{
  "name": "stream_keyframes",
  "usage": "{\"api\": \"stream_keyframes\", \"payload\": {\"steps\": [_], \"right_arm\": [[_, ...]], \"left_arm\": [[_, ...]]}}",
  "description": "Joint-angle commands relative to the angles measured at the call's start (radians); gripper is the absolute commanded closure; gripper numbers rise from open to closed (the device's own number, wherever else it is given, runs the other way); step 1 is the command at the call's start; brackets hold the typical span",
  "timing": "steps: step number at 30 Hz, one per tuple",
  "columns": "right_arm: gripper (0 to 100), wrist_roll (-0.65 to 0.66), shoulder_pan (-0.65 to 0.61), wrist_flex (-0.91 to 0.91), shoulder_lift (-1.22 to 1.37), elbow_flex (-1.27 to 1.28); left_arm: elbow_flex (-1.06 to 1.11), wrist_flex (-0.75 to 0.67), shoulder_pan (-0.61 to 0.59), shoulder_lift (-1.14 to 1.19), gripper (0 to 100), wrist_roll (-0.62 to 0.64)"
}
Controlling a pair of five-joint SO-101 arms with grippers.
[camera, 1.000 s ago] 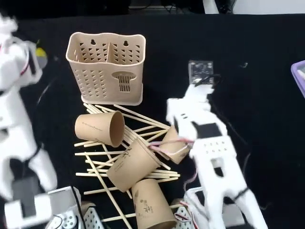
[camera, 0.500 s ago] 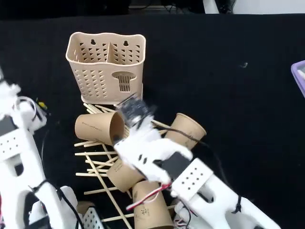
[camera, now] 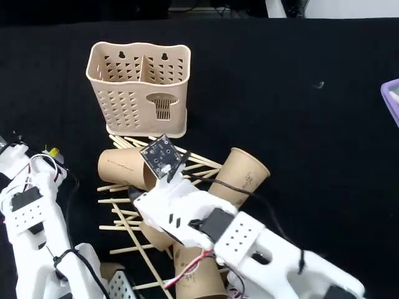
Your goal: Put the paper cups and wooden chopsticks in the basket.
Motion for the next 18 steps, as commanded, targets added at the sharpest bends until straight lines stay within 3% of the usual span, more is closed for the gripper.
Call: {"api": "stream_keyframes", "payload": {"steps": [1,5,9,13,18], "right_arm": [[75.2,-0.006,-0.017,-0.124,0.108,-0.008],[82.1,-0.003,-0.014,-0.157,0.185,-0.041],[99.4,0.071,-0.012,-0.100,0.145,-0.054],[99.1,0.215,-0.009,-0.009,0.015,-0.047],[98.8,0.235,0.106,0.161,-0.234,-0.056]], "left_arm": [[-0.010,-0.025,-0.012,-0.025,78,0.008],[-0.007,-0.026,-0.012,-0.025,78,0.008],[-0.005,-0.028,-0.012,-0.017,78,0.006],[0.015,-0.037,-0.010,-0.018,78,0.008],[0.087,-0.150,-0.007,-0.023,78,0.008]]}}
